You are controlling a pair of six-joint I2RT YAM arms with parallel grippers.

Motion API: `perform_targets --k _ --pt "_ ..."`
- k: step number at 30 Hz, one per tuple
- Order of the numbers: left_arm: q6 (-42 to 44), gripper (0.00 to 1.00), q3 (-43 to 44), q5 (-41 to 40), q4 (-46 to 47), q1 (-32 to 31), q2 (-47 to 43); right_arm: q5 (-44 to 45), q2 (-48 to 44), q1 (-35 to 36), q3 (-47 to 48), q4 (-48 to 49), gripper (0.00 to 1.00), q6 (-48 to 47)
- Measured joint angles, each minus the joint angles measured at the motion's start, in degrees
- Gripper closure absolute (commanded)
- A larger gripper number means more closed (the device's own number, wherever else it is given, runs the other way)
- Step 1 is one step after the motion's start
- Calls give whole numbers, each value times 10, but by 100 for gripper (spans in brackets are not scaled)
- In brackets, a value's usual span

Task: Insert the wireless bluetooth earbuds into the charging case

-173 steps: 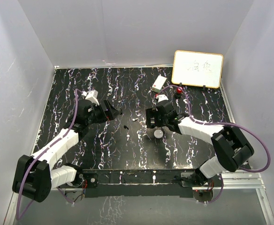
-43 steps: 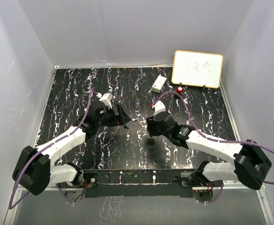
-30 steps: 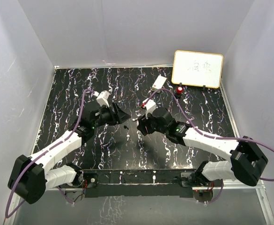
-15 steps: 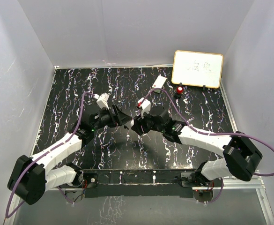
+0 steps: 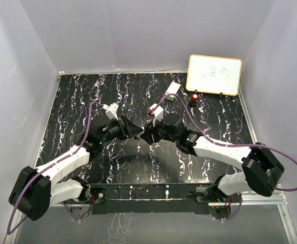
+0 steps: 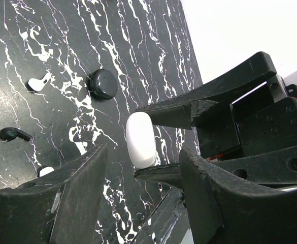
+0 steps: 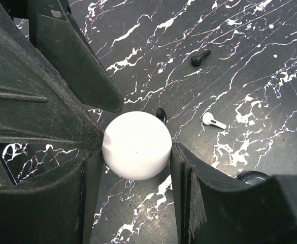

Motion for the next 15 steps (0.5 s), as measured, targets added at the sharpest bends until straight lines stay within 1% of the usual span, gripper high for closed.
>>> perform_targets --k 11,15 --pt "-14 55 -3 2 17 0 6 0 11 0 1 12 76 1" --pt "-15 58 -9 4 21 0 7 0 11 0 2 14 77 1"
